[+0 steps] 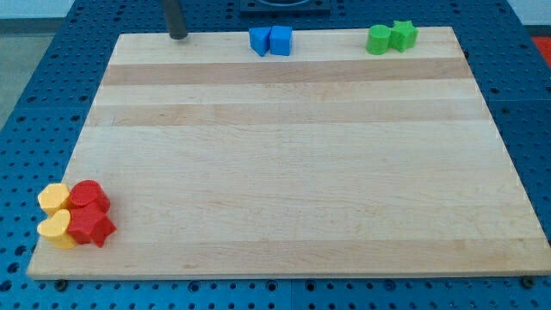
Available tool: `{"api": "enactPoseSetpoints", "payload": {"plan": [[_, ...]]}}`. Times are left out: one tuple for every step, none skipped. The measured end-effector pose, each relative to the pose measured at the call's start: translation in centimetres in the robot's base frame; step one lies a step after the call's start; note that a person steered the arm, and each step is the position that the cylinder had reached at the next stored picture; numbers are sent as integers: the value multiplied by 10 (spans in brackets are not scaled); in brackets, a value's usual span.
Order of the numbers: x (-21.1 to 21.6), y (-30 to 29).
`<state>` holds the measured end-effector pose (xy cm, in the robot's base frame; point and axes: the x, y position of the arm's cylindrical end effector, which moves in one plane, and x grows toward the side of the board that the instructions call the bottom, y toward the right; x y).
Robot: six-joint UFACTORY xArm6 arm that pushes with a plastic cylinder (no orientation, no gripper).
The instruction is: Move the cube close to the red star
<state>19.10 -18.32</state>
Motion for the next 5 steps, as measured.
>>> {"api": "enactPoseSetpoints", "payload": {"plan": [[0,24],[1,56],[0,93],[2,139],[25,205]]}}
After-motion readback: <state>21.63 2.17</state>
